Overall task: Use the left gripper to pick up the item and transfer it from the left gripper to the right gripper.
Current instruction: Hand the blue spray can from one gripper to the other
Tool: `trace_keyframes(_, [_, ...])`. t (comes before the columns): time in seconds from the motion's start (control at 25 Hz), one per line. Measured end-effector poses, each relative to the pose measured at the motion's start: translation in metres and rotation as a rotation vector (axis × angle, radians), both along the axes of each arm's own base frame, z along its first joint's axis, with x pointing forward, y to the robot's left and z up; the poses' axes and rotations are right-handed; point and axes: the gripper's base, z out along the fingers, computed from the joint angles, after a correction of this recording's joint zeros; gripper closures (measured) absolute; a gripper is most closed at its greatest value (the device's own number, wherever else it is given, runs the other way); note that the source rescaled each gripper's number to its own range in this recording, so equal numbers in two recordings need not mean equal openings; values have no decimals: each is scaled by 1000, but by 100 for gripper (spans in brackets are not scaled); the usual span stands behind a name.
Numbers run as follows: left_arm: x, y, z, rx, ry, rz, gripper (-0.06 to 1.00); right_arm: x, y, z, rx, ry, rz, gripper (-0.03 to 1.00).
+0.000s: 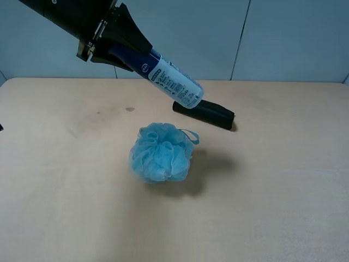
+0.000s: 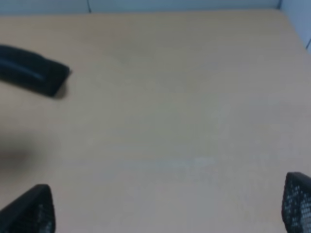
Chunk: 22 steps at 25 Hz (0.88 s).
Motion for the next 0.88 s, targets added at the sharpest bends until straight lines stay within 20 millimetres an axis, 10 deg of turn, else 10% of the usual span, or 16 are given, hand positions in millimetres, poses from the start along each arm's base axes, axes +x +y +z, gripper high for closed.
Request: trace_keyframes(0.88, [-3,-3,-3,-46,13,-85,93,128,84,68,-154,69,800,-3])
